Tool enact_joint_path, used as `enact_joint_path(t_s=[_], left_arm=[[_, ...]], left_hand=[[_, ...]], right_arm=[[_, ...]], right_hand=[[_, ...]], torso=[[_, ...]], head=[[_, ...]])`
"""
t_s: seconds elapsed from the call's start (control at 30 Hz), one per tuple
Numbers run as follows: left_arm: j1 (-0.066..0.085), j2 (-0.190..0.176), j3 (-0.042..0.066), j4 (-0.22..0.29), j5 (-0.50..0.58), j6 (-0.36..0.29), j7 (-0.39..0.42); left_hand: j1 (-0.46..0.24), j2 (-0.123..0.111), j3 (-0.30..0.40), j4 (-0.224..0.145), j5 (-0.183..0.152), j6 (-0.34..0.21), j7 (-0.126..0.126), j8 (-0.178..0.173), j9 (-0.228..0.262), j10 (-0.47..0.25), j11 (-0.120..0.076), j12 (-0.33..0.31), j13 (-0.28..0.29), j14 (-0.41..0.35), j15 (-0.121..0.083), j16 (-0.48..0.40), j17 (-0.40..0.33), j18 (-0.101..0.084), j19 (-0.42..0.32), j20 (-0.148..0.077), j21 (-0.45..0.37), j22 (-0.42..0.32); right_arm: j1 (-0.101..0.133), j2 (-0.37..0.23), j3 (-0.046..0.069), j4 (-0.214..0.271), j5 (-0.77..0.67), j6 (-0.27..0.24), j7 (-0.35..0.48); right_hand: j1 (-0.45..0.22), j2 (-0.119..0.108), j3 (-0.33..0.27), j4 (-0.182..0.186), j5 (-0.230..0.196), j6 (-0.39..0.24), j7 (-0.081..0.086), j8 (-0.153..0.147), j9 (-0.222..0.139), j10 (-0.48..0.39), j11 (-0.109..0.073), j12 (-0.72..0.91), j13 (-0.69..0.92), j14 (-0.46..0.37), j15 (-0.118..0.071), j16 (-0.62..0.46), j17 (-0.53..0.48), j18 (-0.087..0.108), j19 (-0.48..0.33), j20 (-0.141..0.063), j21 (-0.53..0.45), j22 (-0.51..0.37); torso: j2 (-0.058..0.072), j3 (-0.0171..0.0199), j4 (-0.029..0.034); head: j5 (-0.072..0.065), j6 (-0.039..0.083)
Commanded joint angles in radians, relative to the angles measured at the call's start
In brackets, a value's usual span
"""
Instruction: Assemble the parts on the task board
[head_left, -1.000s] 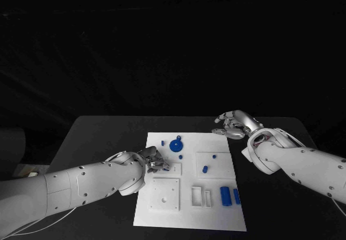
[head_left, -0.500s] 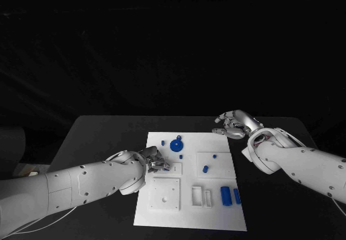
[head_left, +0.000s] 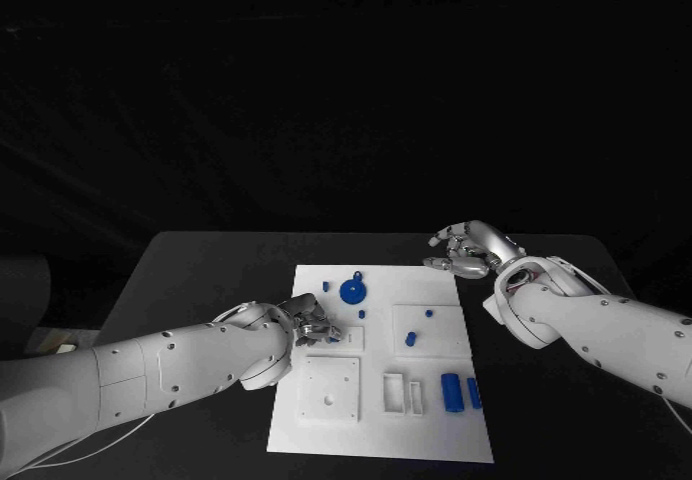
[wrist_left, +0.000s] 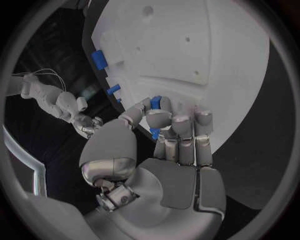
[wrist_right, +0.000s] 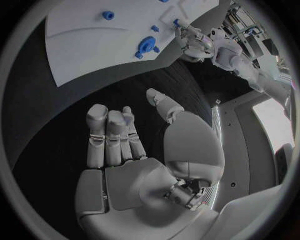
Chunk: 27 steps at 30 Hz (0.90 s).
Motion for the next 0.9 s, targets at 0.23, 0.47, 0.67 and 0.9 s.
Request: enact_joint_path(t_s=[0.23, 0.47, 0.67, 0.9], left_arm=[[-0.006, 0.013, -0.003, 0.002, -0.003, 0.066, -0.006], [-0.006, 0.016, -0.003, -0.005, -0.006, 0.06, -0.007], [-0.006, 0.019, -0.002, -0.008, -0.006, 0.05, -0.009], [-0.006, 0.02, -0.001, -0.009, -0.006, 0.044, -0.008]], left_hand=[[-0.001, -0.003, -0.001, 0.007, -0.009, 0.145, -0.098, 0.007, -0.002, -0.058, -0.053, 0.009, -0.004, 0.033, -0.043, 0.005, -0.003, 0.02, 0.001, -0.131, 0.005, 0.016], [-0.006, -0.016, -0.002, 0.015, -0.022, 0.143, -0.098, 0.008, -0.005, -0.059, -0.053, 0.012, -0.007, 0.031, -0.043, 0.006, -0.006, 0.02, 0.0, -0.131, 0.006, 0.016], [-0.012, -0.043, 0.001, 0.049, -0.182, 0.141, -0.1, 0.014, -0.012, -0.062, -0.054, 0.02, -0.019, 0.029, -0.046, 0.012, -0.014, 0.024, -0.001, -0.131, 0.006, 0.013], [-0.034, -0.078, -0.009, 0.083, -0.227, 0.14, -0.099, 0.019, -0.014, -0.064, -0.054, 0.026, -0.025, 0.027, -0.047, 0.017, -0.019, 0.025, -0.002, -0.13, 0.007, 0.013]], right_arm=[[-0.001, 0.001, 0.0, 0.0, -0.001, 0.013, 0.004], [-0.001, 0.001, 0.0, -0.001, -0.001, 0.013, 0.005], [-0.001, 0.001, 0.0, -0.002, 0.0, 0.013, 0.005], [-0.001, 0.001, 0.0, -0.002, 0.0, 0.012, 0.006]], right_hand=[[-0.003, 0.004, -0.002, 0.003, 0.005, -0.001, 0.008, 0.006, -0.001, -0.003, -0.003, 0.005, -0.001, -0.002, -0.003, -0.006, -0.001, 0.085, 0.002, -0.004, -0.004, 0.011], [-0.004, 0.004, -0.003, 0.004, 0.006, -0.001, 0.008, 0.006, -0.001, -0.003, -0.003, 0.006, -0.002, -0.002, -0.003, -0.006, -0.001, 0.085, 0.002, -0.004, -0.004, 0.011], [-0.005, 0.004, -0.003, 0.004, 0.006, -0.001, 0.008, 0.006, -0.002, -0.003, -0.003, 0.006, -0.002, -0.002, -0.003, -0.006, -0.001, 0.085, 0.002, -0.004, -0.004, 0.011], [-0.006, 0.004, -0.004, 0.004, 0.007, -0.001, 0.008, 0.006, -0.002, -0.004, -0.003, 0.006, -0.003, -0.002, -0.003, -0.006, -0.001, 0.085, 0.002, -0.004, -0.004, 0.011]], torso=[[0.0, 0.0001, 0.0001], [0.0, -0.0002, 0.0004], [0.0, -0.0006, 0.0009], [0.001, -0.0011, 0.0009]], head=[[-0.002, 0.0], [-0.002, 0.001], [-0.003, 0.002], [-0.004, 0.003]])
